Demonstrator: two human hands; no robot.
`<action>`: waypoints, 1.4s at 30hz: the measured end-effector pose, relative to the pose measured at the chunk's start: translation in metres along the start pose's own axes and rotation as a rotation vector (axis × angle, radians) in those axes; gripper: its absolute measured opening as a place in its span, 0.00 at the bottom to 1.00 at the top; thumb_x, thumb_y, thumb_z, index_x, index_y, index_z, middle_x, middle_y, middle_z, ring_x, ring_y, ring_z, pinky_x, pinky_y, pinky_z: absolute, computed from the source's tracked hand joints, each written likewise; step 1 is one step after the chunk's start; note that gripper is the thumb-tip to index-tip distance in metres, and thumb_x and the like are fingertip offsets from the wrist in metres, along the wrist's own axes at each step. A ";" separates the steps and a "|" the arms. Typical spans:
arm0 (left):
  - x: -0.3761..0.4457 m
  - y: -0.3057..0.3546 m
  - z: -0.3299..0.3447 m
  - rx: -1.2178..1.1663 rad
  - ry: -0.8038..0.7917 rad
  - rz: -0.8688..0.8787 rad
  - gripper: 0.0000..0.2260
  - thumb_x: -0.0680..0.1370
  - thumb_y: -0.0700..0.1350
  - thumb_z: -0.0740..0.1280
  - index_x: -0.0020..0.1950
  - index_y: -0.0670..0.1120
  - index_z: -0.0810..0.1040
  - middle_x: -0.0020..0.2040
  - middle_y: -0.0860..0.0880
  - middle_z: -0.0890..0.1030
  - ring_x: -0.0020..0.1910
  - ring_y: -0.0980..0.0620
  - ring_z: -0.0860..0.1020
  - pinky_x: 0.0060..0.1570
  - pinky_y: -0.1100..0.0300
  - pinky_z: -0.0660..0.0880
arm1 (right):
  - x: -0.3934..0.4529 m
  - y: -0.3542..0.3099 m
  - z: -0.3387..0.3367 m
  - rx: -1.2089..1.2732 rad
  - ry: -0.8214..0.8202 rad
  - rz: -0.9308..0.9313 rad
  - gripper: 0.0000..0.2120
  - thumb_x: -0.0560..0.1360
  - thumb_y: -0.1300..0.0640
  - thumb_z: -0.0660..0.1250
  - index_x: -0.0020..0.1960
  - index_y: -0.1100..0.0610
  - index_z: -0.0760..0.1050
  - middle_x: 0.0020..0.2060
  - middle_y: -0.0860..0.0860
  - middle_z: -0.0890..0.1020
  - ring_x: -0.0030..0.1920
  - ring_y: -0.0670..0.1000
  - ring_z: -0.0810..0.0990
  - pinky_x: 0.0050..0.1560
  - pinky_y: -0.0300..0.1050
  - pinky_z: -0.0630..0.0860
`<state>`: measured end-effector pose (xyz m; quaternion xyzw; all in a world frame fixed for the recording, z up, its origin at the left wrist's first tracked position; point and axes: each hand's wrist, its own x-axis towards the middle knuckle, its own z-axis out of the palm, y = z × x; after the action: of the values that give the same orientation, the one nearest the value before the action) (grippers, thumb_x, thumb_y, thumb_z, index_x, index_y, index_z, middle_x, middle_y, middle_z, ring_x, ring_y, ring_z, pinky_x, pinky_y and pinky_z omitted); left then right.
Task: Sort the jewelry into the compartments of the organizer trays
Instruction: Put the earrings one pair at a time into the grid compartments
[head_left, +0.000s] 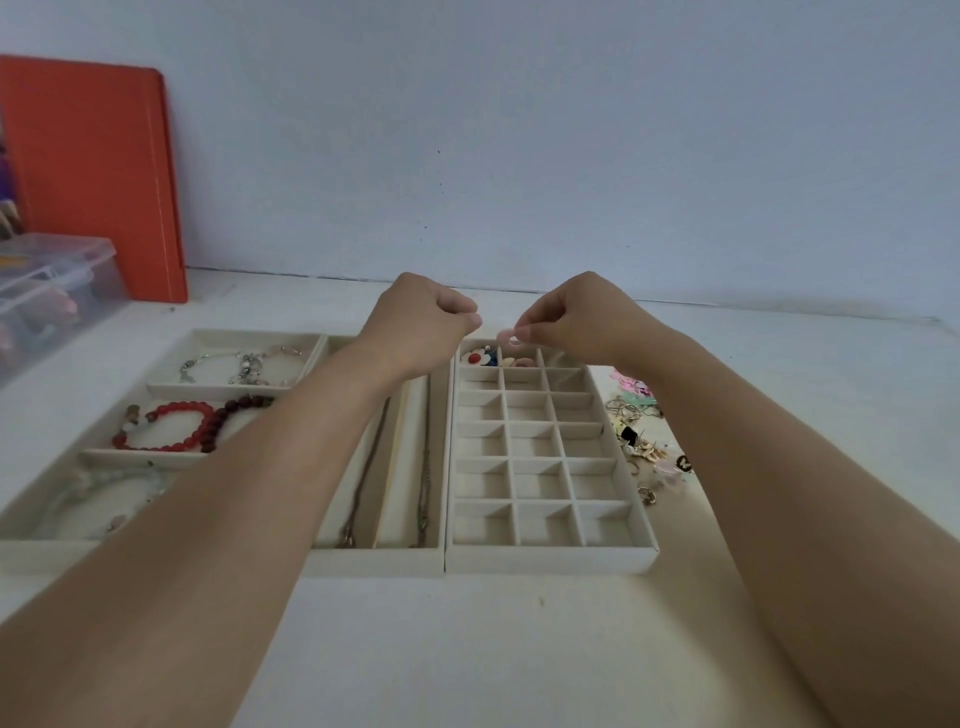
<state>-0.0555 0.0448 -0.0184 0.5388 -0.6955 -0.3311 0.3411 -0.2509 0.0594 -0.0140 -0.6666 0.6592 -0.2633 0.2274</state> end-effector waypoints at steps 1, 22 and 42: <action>0.000 0.000 -0.001 -0.003 -0.004 0.002 0.09 0.79 0.46 0.71 0.57 0.48 0.85 0.57 0.53 0.83 0.59 0.54 0.79 0.59 0.59 0.74 | 0.000 0.000 0.001 -0.038 -0.008 0.000 0.08 0.72 0.44 0.76 0.42 0.48 0.86 0.41 0.52 0.86 0.40 0.49 0.78 0.40 0.41 0.73; -0.001 0.002 0.001 0.020 -0.044 0.019 0.05 0.78 0.45 0.71 0.51 0.49 0.86 0.52 0.53 0.84 0.49 0.56 0.78 0.51 0.62 0.72 | 0.007 0.005 0.012 -0.220 -0.049 -0.033 0.06 0.73 0.50 0.77 0.47 0.50 0.85 0.39 0.44 0.80 0.39 0.42 0.76 0.36 0.37 0.68; 0.000 0.002 -0.002 0.012 -0.050 0.011 0.05 0.76 0.47 0.73 0.51 0.50 0.86 0.52 0.55 0.84 0.54 0.57 0.80 0.50 0.63 0.72 | 0.006 0.007 0.002 -0.256 0.065 -0.021 0.07 0.71 0.53 0.78 0.48 0.51 0.87 0.37 0.45 0.81 0.38 0.42 0.76 0.34 0.34 0.69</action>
<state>-0.0551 0.0452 -0.0159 0.5287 -0.7086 -0.3384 0.3221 -0.2547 0.0535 -0.0195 -0.6880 0.6876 -0.2010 0.1164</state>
